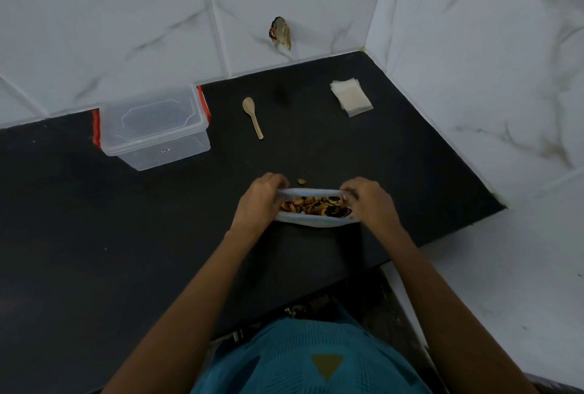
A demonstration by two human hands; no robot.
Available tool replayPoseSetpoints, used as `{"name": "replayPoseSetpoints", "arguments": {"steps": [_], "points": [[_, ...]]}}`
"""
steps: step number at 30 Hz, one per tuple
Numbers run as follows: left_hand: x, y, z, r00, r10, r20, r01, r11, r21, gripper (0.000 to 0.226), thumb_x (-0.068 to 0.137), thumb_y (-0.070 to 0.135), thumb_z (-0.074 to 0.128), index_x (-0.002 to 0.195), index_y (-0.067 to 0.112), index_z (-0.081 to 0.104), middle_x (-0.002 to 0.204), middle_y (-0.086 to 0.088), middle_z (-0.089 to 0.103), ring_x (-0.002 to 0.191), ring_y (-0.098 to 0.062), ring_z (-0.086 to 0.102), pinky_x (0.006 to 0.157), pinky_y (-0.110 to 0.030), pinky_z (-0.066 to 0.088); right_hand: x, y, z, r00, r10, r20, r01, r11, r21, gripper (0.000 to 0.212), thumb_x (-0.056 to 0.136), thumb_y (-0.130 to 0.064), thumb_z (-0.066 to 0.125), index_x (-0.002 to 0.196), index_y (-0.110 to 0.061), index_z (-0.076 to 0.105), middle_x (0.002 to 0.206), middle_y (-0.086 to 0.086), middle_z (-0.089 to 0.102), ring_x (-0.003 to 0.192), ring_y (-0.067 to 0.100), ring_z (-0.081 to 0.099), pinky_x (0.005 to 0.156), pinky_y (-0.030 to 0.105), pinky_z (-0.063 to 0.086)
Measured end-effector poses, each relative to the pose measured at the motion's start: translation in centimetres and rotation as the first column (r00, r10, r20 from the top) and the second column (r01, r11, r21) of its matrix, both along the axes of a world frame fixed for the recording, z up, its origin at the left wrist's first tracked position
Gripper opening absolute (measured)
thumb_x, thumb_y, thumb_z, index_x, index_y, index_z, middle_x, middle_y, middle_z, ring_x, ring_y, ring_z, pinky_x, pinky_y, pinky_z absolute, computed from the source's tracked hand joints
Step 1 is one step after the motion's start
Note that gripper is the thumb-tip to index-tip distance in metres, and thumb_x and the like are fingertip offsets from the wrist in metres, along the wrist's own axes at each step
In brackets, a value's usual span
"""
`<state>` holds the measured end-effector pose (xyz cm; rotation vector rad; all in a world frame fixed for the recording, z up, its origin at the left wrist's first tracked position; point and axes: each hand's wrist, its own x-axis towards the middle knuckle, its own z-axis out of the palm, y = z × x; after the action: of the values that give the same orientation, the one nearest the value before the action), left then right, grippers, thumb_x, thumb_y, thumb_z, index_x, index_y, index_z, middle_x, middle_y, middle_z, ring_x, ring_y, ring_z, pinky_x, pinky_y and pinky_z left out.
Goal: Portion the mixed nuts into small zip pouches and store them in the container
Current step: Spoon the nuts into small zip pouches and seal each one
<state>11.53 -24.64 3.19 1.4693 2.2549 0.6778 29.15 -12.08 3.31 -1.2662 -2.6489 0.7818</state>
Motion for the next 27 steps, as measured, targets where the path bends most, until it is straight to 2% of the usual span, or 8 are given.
{"name": "replayPoseSetpoints", "arguments": {"steps": [3,7,12,15,18,21,24,27], "points": [[-0.9,0.0,0.4,0.999,-0.039,-0.002,0.039,0.999,0.016,0.020,0.088,0.006,0.055,0.107,0.011,0.059,0.111,-0.005,0.058,0.098,-0.015,0.058,0.083,-0.029,0.051,0.2,1.0,0.8,0.999,0.002,-0.034,-0.004,0.999,-0.038,0.016,0.091,-0.013,0.054,0.102,-0.012,0.065,0.098,0.003,0.064,0.088,0.013,0.060,0.076,0.026,0.048],[-1.9,0.3,1.1,0.997,-0.071,-0.016,0.072,0.994,0.082,0.021,0.087,0.008,0.058,0.108,0.008,0.062,0.108,-0.005,0.063,0.097,-0.012,0.059,0.081,-0.023,0.048,0.4,2.1,1.2,0.985,-0.112,-0.130,0.095,0.987,-0.132,0.011,0.085,-0.010,0.062,0.095,-0.012,0.064,0.091,0.004,0.065,0.080,0.011,0.060,0.076,0.028,0.050],[-2.2,0.3,0.8,0.993,-0.079,0.083,0.085,0.994,-0.074,0.034,0.085,0.010,0.062,0.118,0.013,0.055,0.120,-0.006,0.057,0.110,-0.017,0.057,0.092,-0.031,0.049,0.8,1.2,0.2,0.971,-0.200,-0.132,0.163,0.955,-0.248,0.018,0.080,-0.011,0.069,0.089,-0.016,0.054,0.088,-0.002,0.058,0.083,0.010,0.057,0.065,0.016,0.042],[-1.2,-0.3,0.1,0.983,0.133,0.123,-0.114,0.983,-0.146,0.042,0.085,0.013,0.062,0.125,0.016,0.050,0.130,-0.006,0.047,0.116,-0.021,0.050,0.095,-0.035,0.046,1.2,0.8,-0.2,0.952,-0.255,-0.167,0.193,0.928,-0.320,0.026,0.077,-0.016,0.072,0.094,-0.014,0.053,0.100,0.000,0.052,0.089,0.012,0.053,0.064,0.016,0.041],[0.1,-1.3,-0.4,0.927,0.350,0.135,-0.327,0.930,-0.165,0.051,0.083,0.013,0.065,0.129,0.014,0.045,0.134,-0.010,0.037,0.117,-0.026,0.046,0.097,-0.035,0.044,1.7,0.1,-0.4,0.950,-0.282,-0.132,0.216,0.903,-0.372,0.043,0.076,-0.020,0.074,0.111,-0.016,0.049,0.111,-0.002,0.038,0.094,0.011,0.048,0.072,0.022,0.041],[0.9,-1.7,-0.4,0.898,0.393,0.199,-0.375,0.919,-0.122,0.042,0.084,0.004,0.062,0.124,0.009,0.049,0.131,-0.011,0.038,0.109,-0.019,0.048,0.090,-0.022,0.039,1.9,-0.6,-0.7,0.951,-0.294,-0.094,0.239,0.896,-0.375,0.046,0.078,-0.003,0.068,0.118,-0.012,0.046,0.119,0.004,0.035,0.087,0.010,0.049,0.069,0.019,0.042],[0.7,-1.6,0.0,0.882,0.417,0.220,-0.407,0.909,-0.092,0.033,0.083,0.001,0.062,0.114,0.008,0.053,0.125,-0.010,0.041,0.095,-0.011,0.045,0.083,-0.019,0.040,2.2,0.0,-0.2,0.942,-0.325,-0.089,0.276,0.896,-0.347,0.043,0.078,0.005,0.065,0.114,-0.009,0.048,0.123,0.009,0.037,0.082,0.011,0.052,0.066,0.018,0.044],[0.0,-1.0,0.3,0.867,0.446,0.221,-0.435,0.895,-0.099,0.033,0.081,0.000,0.063,0.111,0.009,0.052,0.124,-0.009,0.043,0.093,-0.010,0.045,0.079,-0.020,0.042,2.4,0.9,0.3,0.929,-0.359,-0.091,0.310,0.888,-0.339,0.039,0.074,0.004,0.069,0.106,-0.009,0.052,0.119,0.010,0.042,0.094,0.019,0.054,0.069,0.021,0.043]]}}
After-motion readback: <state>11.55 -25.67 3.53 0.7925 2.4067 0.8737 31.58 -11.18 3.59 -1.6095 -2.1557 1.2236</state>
